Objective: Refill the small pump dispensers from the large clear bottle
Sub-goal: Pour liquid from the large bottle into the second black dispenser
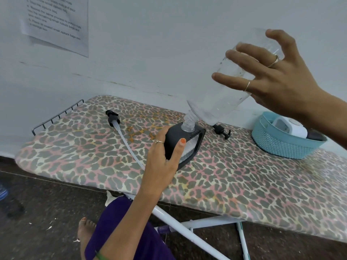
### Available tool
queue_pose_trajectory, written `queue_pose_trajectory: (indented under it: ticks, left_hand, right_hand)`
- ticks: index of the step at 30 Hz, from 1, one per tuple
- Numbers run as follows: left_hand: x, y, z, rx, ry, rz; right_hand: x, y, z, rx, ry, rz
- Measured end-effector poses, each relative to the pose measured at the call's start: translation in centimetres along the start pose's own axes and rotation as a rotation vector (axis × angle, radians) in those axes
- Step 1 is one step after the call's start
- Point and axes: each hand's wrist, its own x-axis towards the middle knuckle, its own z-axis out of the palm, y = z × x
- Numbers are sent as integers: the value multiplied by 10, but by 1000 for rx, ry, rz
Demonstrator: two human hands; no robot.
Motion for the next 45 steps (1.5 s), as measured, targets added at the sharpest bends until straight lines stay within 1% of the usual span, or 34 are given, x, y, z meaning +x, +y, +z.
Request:
queue_pose_trajectory:
  ticks: [18, 27, 36, 45]
  left_hand:
    - [-1, 2, -1, 17, -9, -13]
    - [-1, 1, -1, -1, -13, -14]
    - [-2, 0, -1, 34, -4, -16]
    - [-2, 3, -1, 13, -8, -11]
  right_hand:
    - [12, 3, -7, -27, 13, -54]
    - [15, 5, -12, 3, 6, -77]
    - [18, 6, -13, -18, 46, -81]
    - [18, 8, -13, -21, 64, -93]
